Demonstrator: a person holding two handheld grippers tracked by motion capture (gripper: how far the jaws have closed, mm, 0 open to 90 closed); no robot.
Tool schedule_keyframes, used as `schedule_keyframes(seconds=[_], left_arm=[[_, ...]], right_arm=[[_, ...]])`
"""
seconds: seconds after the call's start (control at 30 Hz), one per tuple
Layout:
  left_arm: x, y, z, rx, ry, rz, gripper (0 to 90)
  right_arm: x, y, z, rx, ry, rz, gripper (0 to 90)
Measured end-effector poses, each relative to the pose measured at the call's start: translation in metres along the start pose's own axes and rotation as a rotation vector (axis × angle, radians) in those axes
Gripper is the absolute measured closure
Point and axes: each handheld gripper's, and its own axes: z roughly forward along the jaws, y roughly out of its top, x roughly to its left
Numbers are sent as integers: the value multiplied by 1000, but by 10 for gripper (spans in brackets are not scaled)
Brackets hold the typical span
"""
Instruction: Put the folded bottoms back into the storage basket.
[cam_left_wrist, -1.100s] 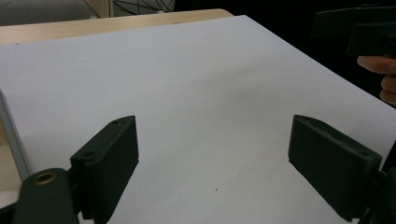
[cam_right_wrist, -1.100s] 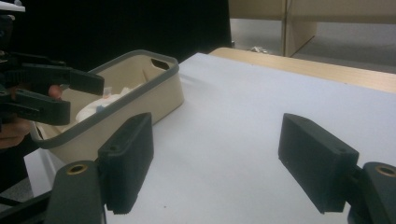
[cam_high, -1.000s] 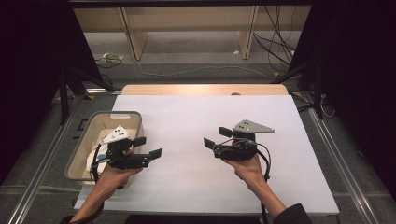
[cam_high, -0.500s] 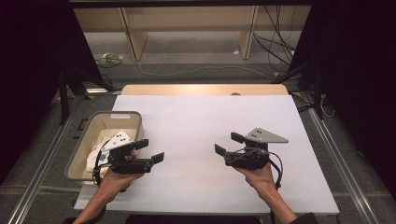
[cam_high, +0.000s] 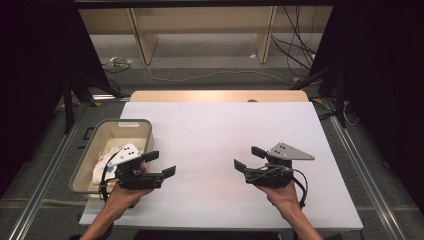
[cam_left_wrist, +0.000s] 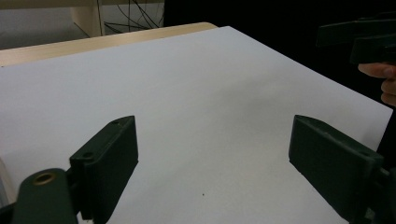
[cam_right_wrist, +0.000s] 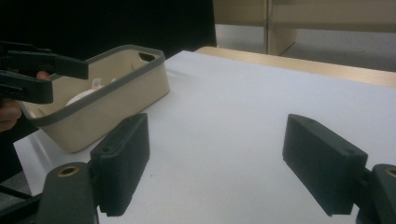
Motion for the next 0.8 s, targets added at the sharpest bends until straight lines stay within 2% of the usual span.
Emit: schedule_keyframes(seconds=[0.2,0.37,0.8], left_arm=[[-3,-2,-1,-8,-3,20,155],[-5,-5,-1,-8,-3,58,154],[-9,-8,-6,-51,-7,66,136]], right_arm=[[-2,-4,-5,-9,-11,-1,228],[-2,-8,-11,-12,-18,4,212],[-5,-21,-27,-28,-34,-3,181]])
